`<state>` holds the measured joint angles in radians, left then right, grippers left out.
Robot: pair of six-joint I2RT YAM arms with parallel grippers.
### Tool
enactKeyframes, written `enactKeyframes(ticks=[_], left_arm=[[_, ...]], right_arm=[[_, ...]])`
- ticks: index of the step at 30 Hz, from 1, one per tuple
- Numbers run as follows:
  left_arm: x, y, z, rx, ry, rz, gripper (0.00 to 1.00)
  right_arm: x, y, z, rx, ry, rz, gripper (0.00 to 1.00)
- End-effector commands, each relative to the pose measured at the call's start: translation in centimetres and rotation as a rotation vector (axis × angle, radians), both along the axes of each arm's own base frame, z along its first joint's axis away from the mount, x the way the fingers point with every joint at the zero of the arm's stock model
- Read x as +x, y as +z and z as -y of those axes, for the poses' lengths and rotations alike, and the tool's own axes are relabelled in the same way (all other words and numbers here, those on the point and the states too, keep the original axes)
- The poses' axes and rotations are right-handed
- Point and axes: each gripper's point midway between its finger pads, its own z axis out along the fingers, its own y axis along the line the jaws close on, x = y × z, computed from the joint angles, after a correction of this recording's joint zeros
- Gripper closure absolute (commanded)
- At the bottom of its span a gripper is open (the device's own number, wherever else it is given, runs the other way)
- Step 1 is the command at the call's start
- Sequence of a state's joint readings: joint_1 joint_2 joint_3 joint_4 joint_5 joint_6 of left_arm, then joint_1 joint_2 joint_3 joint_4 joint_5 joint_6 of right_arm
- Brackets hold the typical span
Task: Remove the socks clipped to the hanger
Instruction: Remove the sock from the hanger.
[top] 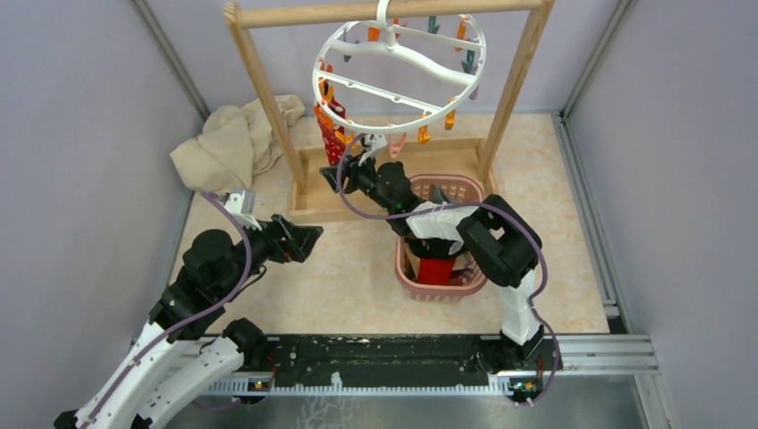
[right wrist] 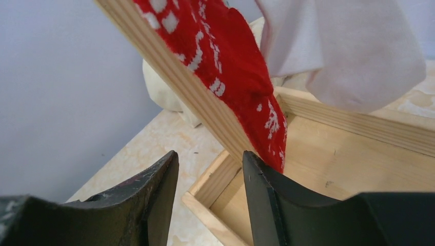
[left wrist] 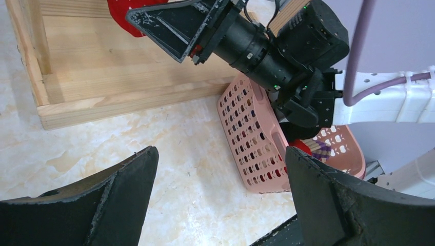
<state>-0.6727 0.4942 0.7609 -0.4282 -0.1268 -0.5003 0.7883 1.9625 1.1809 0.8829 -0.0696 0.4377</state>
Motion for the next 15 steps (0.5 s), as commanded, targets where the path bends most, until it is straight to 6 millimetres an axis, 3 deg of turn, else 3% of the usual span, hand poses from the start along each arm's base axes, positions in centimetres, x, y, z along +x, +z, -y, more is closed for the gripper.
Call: enactKeyframes(ticks=[1, 6, 8, 9, 11, 15], left_arm=[[-0.6, 1.6, -0.3, -0.023, -0.004, 0.02, 0.01], [-0.7, 1.7, -0.2, -0.029, -0.007, 0.017, 0.01], [-0.7, 1.7, -0.2, -0.032, -0.008, 0.015, 0.01], [-0.8, 1.7, -0.2, -0.033, -0.009, 0.015, 0.01], [-0.8, 1.6, -0.2, -0.033, -0.01, 0.013, 0.01], [-0.9, 1.4, -0.3, -0.036, -0.009, 0.011, 0.01]], right_arm=[[1.2, 3.2, -1.0, 0.078, -0.039, 0.054, 0.51], [2.1, 2.8, -1.0, 0.067, -0.076, 0.048, 0.58], [2.2, 2.8, -0.9, 0.066, -0.08, 0.047, 0.66], [2.2, 2.7, -1.0, 0.065, -0.079, 0.047, 0.72], [2.0, 2.8, -0.9, 0.064, -0.074, 0.05, 0.99], [1.6, 3.0, -0.7, 0.068, -0.064, 0.056, 1.0]])
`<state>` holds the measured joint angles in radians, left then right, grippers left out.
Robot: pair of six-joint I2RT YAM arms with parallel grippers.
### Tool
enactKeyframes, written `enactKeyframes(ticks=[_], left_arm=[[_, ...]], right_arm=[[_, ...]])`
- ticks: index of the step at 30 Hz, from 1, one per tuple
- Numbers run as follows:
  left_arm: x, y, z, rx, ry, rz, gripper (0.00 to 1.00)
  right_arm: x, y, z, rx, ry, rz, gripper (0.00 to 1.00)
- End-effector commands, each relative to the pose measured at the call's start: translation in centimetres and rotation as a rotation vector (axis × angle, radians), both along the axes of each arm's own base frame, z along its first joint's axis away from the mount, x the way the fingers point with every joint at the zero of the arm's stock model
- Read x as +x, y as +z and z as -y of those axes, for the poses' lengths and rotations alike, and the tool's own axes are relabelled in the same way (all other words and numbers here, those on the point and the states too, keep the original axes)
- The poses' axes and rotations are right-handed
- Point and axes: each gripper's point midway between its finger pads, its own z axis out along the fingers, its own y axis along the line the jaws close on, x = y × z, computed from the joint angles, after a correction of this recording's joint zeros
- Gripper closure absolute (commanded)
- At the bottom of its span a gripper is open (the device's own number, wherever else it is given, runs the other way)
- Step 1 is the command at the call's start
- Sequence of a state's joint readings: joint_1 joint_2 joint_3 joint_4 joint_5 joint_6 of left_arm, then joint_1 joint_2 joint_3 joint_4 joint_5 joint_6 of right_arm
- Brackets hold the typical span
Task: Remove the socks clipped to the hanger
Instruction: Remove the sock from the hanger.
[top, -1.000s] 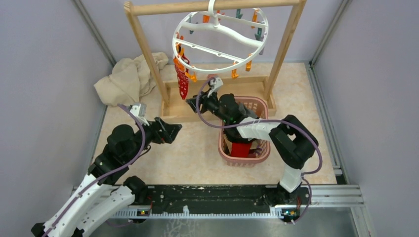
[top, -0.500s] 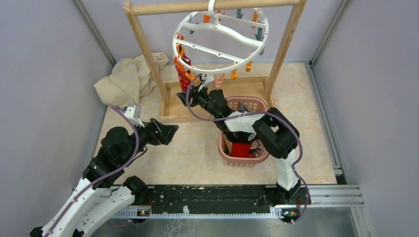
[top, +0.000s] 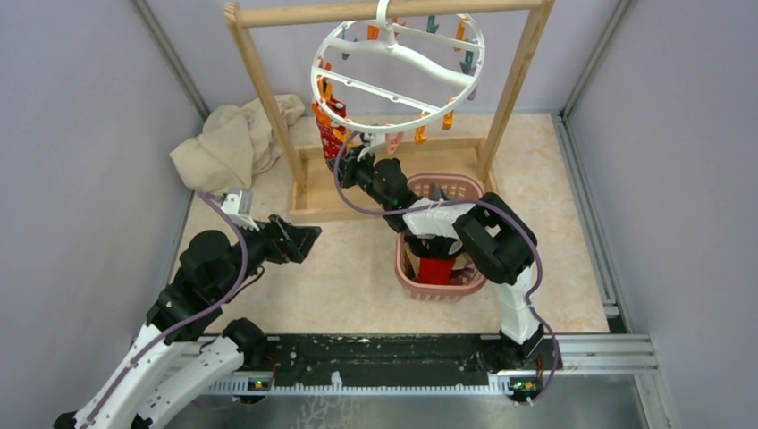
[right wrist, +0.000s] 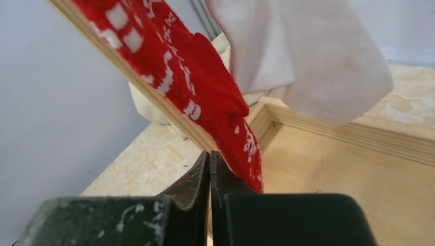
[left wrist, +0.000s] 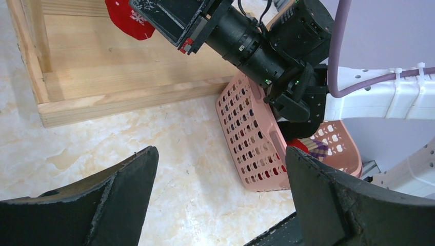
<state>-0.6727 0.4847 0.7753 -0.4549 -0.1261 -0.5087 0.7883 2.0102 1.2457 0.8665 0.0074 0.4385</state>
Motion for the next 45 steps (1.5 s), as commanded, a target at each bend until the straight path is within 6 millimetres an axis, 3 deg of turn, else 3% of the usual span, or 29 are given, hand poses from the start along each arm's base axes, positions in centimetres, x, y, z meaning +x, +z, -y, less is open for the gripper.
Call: enactKeyframes(ticks=[1, 5, 10, 14, 15, 17, 19, 21, 26, 30, 35, 40, 45], left_arm=[[-0.6, 1.2, -0.1, -0.032, -0.01, 0.019, 0.01], [-0.7, 1.0, -0.1, -0.036, -0.009, 0.017, 0.01], [-0.8, 0.8, -0.3, -0.04, -0.005, 0.018, 0.01], [-0.8, 0.5, -0.3, -0.042, -0.007, 0.018, 0.01], [-0.8, 0.4, -0.2, -0.042, -0.008, 0.016, 0.01], [-0.7, 0.0, -0.1, -0.04, -0.01, 0.011, 0.01], [-0.6, -0.2, 0.1, -0.041, -0.012, 0.007, 0.01], [-0.5, -0.5, 0.3, -0.043, -0.018, 0.002, 0.01], [-0.4, -0.4, 0.9, -0.049, -0.036, -0.004, 0.01], [-0.4, 0.1, 0.8, -0.048, -0.036, 0.005, 0.01], [-0.4, 0.3, 0.6, -0.042, -0.029, 0.009, 0.01], [-0.6, 0.3, 0.4, -0.045, -0.026, 0.006, 0.01], [-0.7, 0.3, 0.0, -0.039, -0.015, 0.011, 0.01]], right_arm=[[-0.5, 3.1, -0.4, 0.059, 0.013, 0.066, 1.0], [-1.9, 4.0, 0.0, 0.057, 0.05, 0.079, 1.0], [-4.6, 5.7, 2.2, 0.073, 0.076, 0.096, 1.0], [-6.5, 4.8, 4.0, 0.014, 0.084, 0.068, 1.0], [-6.6, 4.5, 4.2, -0.008, 0.081, 0.063, 0.96], [-6.7, 4.1, 4.4, -0.05, 0.078, 0.062, 0.72], [-6.5, 3.8, 4.7, -0.082, 0.064, 0.063, 0.61], [-6.0, 3.5, 5.0, -0.105, 0.034, 0.061, 0.33], [-4.4, 2.9, 5.2, -0.152, -0.029, 0.076, 0.15], [-2.7, 2.3, 4.7, -0.171, -0.074, 0.113, 0.14], [-0.9, 1.5, 2.4, -0.174, -0.042, 0.147, 0.21], [1.0, 0.3, 1.6, -0.129, -0.035, 0.12, 0.23], [1.2, 0.5, 1.0, -0.047, 0.027, 0.109, 0.24]])
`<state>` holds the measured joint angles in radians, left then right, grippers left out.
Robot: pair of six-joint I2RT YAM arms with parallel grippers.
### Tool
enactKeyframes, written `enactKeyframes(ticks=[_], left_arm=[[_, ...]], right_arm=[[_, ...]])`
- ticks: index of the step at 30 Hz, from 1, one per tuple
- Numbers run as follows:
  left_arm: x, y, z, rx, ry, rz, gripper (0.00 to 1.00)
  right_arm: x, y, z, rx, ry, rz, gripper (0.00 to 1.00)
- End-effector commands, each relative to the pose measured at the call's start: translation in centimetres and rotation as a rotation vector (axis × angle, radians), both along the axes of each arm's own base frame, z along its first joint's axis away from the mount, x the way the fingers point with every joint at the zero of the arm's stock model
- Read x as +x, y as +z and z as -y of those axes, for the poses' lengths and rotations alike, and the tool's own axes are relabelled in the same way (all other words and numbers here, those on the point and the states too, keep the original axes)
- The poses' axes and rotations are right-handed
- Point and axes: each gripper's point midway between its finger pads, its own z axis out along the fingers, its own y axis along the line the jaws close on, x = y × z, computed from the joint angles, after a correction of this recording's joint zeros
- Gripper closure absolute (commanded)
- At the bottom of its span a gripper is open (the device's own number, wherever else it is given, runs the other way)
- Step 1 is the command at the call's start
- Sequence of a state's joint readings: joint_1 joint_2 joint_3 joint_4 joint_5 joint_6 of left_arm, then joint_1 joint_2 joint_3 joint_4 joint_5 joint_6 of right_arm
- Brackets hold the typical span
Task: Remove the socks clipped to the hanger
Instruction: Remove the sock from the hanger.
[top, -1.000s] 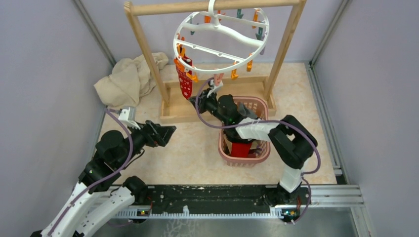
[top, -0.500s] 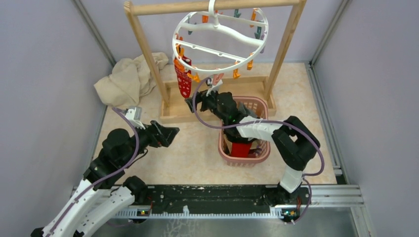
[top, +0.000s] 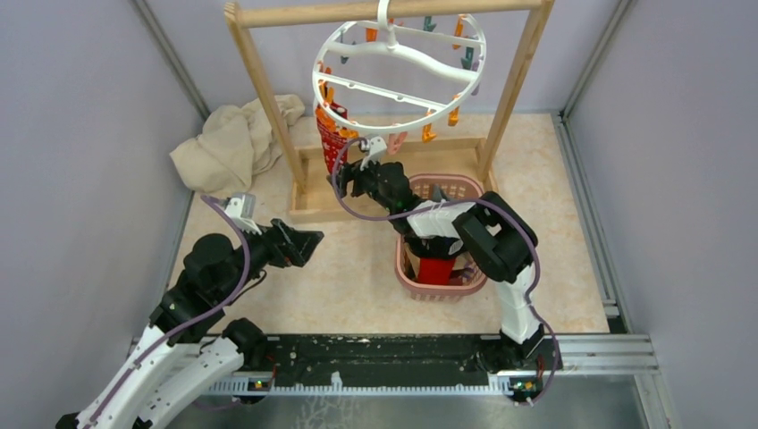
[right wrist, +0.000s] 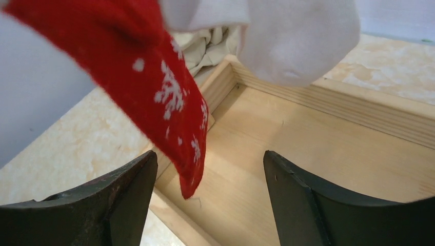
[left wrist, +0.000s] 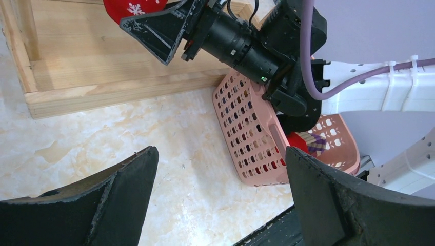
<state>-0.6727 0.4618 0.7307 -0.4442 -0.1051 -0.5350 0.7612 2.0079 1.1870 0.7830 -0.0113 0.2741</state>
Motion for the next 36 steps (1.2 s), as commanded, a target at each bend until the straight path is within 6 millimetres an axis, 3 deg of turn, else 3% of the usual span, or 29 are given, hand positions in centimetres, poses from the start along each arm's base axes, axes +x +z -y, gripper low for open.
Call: enactKeyframes(ticks=[1, 5, 13, 21, 28, 36], left_arm=[[-0.3, 1.5, -0.3, -0.02, 0.002, 0.036, 0.01], [-0.2, 1.4, -0.1, -0.017, -0.003, 0.031, 0.01], [-0.2, 1.4, 0.1, -0.018, -0.011, 0.03, 0.01], [-0.4, 1.4, 0.0, -0.021, -0.01, 0.03, 0.01], [-0.2, 1.1, 0.1, -0.019, -0.012, 0.031, 0.01], [0.2, 1.3, 0.5, -0.012, -0.02, 0.037, 0.01]], right_arm=[[0.8, 5.5, -1.2, 0.183, 0.058, 0.089, 0.25], [0.8, 6.6, -1.2, 0.239, 0.072, 0.096, 0.31], [0.7, 7.9, -1.8, 0.296, 0.097, 0.092, 0.58], [-0.1, 8.5, -2.0, 0.324, 0.137, 0.082, 1.0], [-2.9, 9.9, -1.8, 0.351, 0.252, 0.046, 1.0], [-7.6, 11.3, 0.0, 0.359, 0.353, -0.004, 1.0]])
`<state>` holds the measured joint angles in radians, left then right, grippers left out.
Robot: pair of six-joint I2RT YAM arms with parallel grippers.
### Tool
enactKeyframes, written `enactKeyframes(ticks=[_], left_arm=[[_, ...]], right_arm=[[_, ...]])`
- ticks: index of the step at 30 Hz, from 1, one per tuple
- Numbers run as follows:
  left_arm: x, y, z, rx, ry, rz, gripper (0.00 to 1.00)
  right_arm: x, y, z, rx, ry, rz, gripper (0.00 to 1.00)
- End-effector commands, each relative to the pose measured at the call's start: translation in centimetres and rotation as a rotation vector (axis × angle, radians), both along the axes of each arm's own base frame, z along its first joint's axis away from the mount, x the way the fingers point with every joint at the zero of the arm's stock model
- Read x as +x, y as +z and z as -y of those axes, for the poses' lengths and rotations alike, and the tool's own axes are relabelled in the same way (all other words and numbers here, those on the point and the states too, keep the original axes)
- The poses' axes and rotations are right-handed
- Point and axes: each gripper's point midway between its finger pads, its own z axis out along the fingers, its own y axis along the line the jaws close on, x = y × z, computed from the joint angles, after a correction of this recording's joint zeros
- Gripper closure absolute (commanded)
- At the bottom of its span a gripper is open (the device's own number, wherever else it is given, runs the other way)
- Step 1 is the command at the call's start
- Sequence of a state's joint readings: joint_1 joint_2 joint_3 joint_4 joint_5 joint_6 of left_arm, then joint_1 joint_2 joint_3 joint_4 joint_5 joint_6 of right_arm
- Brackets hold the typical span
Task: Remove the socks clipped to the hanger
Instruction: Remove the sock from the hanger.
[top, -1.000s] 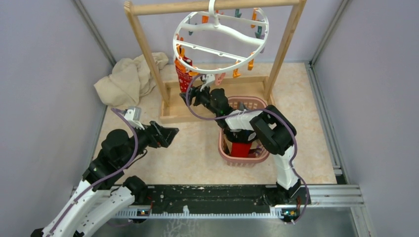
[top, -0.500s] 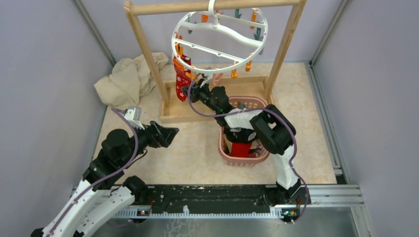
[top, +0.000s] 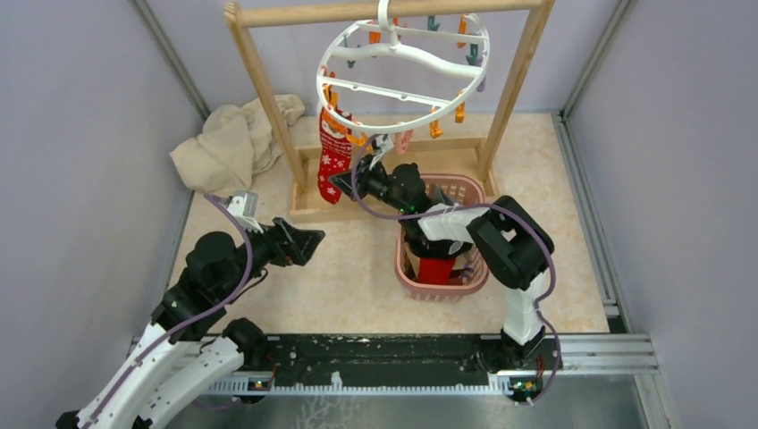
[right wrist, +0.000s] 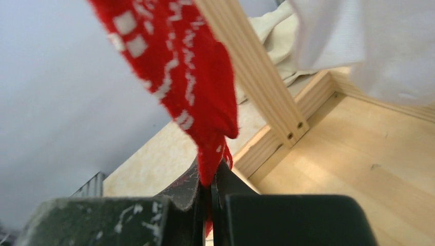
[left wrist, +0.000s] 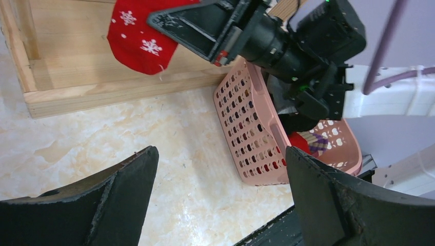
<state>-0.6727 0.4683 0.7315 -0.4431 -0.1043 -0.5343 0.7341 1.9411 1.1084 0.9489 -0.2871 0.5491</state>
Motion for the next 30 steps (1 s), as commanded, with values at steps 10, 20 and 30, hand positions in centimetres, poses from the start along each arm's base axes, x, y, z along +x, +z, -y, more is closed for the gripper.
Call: enactKeyframes(ticks=[10, 20, 30], left_arm=[[0.7, 2.2, 0.5, 0.017, -0.017, 0.081, 0.01], [1.5, 4.7, 2.3, 0.01, -0.08, 0.161, 0.01], [2.5, 7.7, 5.6, -0.003, -0.205, 0.258, 0.01]], right_arm=[[-8.8, 8.9, 5.0, 0.1, 0.223, 0.075, 1.0], [-14.8, 10.2, 7.8, 0.122, 0.449, 0.054, 1.0], [-18.5, 9.8, 9.6, 0.097, 0.537, 0.047, 1.0]])
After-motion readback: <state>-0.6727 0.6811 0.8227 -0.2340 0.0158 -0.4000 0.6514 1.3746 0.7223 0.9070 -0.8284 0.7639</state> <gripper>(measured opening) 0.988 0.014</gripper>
